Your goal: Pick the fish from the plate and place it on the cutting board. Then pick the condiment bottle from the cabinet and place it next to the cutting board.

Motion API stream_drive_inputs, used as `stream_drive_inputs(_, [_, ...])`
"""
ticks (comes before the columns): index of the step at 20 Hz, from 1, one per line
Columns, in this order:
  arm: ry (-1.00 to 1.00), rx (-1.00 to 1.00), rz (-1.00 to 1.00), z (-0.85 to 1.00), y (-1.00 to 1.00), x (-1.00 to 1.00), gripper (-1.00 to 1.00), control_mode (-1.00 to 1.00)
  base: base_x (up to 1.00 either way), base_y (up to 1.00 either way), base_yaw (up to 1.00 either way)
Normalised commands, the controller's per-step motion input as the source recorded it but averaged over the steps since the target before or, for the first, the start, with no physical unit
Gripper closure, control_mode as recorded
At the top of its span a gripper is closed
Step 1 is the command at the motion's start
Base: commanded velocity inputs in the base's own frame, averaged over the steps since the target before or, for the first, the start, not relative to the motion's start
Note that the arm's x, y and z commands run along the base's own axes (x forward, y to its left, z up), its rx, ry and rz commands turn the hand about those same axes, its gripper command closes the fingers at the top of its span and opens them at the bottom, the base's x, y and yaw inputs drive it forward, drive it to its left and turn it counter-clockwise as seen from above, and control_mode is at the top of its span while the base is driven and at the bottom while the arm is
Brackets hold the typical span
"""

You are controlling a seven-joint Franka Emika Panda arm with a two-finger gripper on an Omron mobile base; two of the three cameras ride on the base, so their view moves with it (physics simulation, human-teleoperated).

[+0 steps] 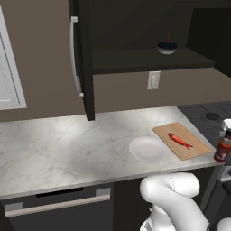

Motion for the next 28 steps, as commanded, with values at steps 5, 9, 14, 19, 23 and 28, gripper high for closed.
stream_drive_inputs(5, [-0.09,-0.06,0.0,-0.11,-0.09,0.0,1.0,-1.0,0.0,0.0,0.0])
stream_drive_inputs(9, [-0.16,-0.04,0.0,-0.23,-0.08,0.0,1.0,-1.0,0.0,0.0,0.0])
stream_drive_inputs(14, [-0.12,-0.02,0.0,-0.26,-0.13,0.0,1.0,-1.0,0.0,0.0,0.0])
stream_drive_inputs(19, [-0.07,0.0,0.0,-0.19,-0.14,0.0,1.0,-1.0,0.0,0.0,0.0])
stream_drive_inputs(23, [-0.03,0.0,0.0,-0.11,-0.13,0.0,1.0,-1.0,0.0,0.0,0.0])
stream_drive_inputs(28, [-0.02,0.0,0.0,-0.11,-0.11,0.0,1.0,-1.0,0.0,0.0,0.0])
